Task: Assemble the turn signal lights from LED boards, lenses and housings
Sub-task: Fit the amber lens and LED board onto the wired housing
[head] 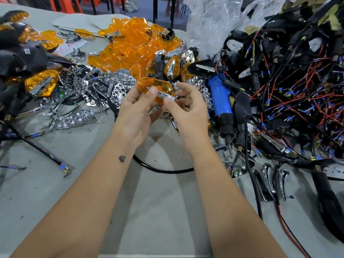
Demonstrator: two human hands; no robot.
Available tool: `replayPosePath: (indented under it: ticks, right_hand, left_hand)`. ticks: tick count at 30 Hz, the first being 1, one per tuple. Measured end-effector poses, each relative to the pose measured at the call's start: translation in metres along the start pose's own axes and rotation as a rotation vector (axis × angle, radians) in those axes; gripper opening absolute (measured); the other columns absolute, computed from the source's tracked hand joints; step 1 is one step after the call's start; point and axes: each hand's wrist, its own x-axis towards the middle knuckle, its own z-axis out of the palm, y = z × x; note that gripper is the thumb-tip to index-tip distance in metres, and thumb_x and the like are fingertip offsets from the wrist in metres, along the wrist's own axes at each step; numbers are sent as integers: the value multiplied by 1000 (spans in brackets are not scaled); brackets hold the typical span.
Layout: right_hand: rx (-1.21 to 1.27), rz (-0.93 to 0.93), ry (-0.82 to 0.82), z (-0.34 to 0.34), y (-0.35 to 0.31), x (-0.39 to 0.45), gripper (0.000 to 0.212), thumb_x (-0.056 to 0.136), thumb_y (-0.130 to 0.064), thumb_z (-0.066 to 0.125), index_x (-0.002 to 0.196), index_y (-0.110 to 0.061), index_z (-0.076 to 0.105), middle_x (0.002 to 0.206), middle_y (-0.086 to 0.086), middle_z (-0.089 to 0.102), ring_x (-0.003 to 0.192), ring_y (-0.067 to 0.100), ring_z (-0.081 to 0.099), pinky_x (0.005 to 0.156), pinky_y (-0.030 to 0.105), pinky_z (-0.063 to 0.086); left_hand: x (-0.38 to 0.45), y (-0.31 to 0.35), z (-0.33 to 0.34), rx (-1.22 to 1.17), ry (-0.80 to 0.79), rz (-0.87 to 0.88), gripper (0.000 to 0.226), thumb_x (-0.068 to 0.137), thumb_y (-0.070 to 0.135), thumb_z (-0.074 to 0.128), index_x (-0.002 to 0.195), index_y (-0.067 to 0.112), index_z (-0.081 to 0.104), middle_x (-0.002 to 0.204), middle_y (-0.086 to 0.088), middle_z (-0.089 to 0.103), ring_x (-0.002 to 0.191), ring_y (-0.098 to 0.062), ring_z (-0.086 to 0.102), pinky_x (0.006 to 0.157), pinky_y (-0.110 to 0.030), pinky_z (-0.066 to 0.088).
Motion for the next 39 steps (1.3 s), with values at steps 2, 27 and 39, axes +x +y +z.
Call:
replayPosePath:
  ticks: [2, 27, 39]
  right_hand:
    - [37, 23, -50, 0, 0, 1, 23, 91, -22, 70, 111, -32, 61, 114, 0, 65, 101, 12, 63, 85, 22, 54]
    - [35, 30, -135, 6, 6, -2, 10, 95, -26, 66, 91, -17, 63, 79, -1, 64, 72, 10, 59, 72, 34, 55]
    - [212, 171, -94, 7, 7, 1, 45, 96, -42, 60, 99, 4, 64, 78, 8, 68, 69, 17, 61, 64, 26, 54]
  left_hand:
    - [-1, 0, 0, -11, -45, 4, 19, 84, 20, 65, 102, 19, 60, 107, -6, 67, 98, -21, 67, 88, -39, 54]
    - [0, 4, -1, 70, -16, 32, 20, 75, 17, 70, 92, 16, 60, 78, -1, 65, 68, -15, 46, 47, -12, 40]
    - [-4, 3, 5, -17, 80, -118, 22, 74, 29, 73, 88, 14, 64, 70, 3, 69, 56, -4, 61, 48, -12, 48]
